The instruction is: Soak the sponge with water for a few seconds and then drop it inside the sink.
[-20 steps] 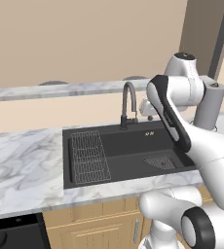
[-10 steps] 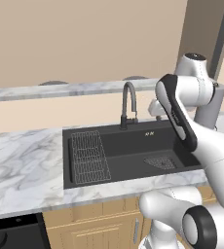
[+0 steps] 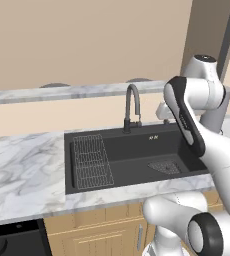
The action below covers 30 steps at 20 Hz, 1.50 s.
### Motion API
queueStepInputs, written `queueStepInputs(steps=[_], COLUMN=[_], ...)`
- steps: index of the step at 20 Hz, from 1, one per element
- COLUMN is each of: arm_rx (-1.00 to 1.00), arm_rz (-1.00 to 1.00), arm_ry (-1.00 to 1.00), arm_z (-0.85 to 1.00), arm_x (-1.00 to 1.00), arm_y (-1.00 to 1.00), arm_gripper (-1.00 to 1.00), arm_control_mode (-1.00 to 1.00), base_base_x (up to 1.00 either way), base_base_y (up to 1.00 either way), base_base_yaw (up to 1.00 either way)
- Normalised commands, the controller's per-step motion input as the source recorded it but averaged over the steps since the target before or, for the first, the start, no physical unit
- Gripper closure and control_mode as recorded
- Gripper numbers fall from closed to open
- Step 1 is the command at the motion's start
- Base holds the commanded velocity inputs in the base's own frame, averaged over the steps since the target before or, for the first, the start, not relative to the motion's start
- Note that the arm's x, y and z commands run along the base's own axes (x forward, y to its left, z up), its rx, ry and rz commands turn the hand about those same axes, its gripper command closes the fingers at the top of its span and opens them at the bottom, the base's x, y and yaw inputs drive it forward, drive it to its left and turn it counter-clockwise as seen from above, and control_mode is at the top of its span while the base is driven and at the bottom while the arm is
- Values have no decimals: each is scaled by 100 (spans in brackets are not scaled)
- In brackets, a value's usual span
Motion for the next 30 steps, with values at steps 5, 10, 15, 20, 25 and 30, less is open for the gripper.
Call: queueStepInputs(steps=[5, 10, 15, 20, 25, 30], arm_rx=[0, 0, 0, 0, 0, 0], arm_rz=[0, 0, 0, 3, 5, 0], arm_ry=[0, 0, -1, -3, 0, 0], arm_z=[0, 0, 0, 0, 0, 0], arm_x=[0, 0, 0, 0, 24, 49], arm_y=[-45, -80, -60, -30, -12, -2], arm_gripper=[-100, -100, -100, -100, -100, -100], arm_control_mode=[-100, -100, -100, -100, -100, -100], base_base_x=[0, 0, 0, 0, 0, 0], base_base_y=[0, 0, 0, 0, 0, 0], base_base_yaw=[0, 0, 0, 0, 0, 0])
